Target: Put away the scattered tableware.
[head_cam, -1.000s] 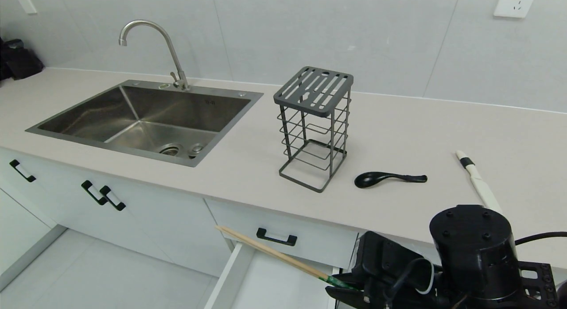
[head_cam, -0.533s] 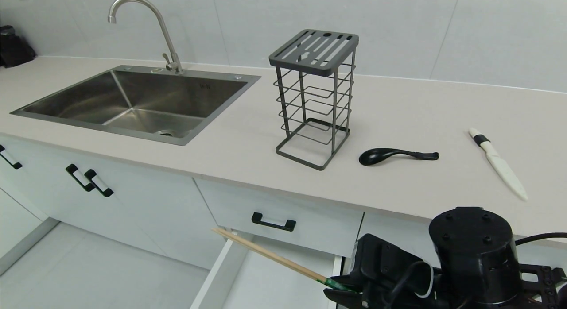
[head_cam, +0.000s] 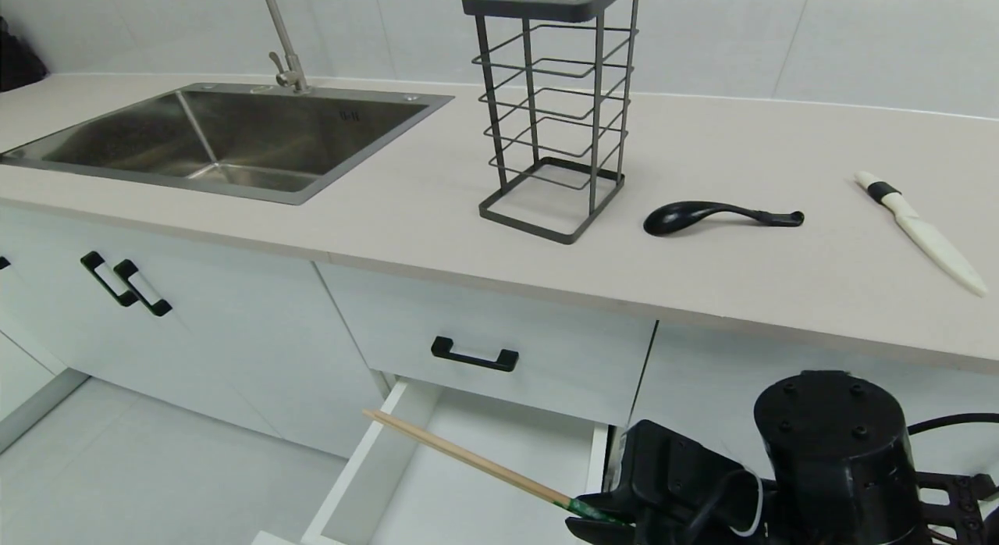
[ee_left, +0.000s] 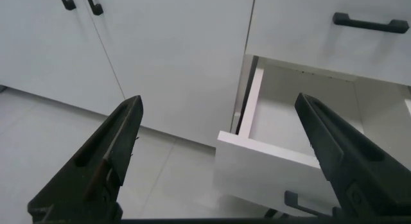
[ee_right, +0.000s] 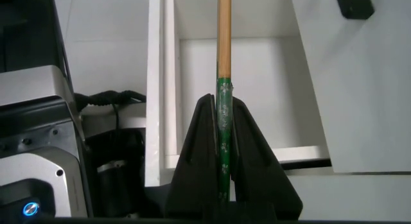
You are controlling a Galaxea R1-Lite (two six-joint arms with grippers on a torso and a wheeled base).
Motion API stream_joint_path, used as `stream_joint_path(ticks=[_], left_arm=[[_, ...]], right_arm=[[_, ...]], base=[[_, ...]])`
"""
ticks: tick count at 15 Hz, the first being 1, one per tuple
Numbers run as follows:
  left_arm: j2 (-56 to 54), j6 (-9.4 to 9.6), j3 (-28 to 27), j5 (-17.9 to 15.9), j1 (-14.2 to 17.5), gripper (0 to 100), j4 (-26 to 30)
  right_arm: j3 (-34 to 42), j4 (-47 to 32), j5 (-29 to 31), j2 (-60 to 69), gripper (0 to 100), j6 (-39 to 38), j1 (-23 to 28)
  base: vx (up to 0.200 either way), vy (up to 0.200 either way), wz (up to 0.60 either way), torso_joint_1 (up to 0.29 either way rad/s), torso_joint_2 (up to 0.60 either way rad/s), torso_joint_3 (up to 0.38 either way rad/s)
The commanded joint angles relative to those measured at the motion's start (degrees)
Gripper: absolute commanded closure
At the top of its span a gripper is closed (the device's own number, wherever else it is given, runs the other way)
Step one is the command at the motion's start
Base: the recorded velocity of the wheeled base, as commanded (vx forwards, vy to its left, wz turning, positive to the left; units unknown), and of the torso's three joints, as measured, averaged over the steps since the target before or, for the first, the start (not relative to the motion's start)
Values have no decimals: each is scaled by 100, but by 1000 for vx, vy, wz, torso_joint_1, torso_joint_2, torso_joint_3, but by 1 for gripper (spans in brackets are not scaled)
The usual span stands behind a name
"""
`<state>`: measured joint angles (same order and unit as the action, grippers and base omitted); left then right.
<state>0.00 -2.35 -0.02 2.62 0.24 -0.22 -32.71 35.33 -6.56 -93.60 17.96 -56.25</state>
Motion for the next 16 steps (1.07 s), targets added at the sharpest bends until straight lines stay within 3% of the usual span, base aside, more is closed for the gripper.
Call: stream_joint_path(ticks=[1, 8, 16], left_arm=[[0, -2, 2, 2, 2, 0, -4], [0, -2, 2, 2, 2, 0, -4], [0, -2, -6, 2, 2, 0, -4]], right_arm=[[-8, 0, -3, -9, 100, 6, -62], [107, 44, -170, -431, 100, -64, -211], [-113, 36, 216, -264, 100, -91, -202]], base=[[0, 0, 0, -256, 373, 124], [0, 0, 0, -237, 332, 135], [0, 0, 0, -19, 127, 40]])
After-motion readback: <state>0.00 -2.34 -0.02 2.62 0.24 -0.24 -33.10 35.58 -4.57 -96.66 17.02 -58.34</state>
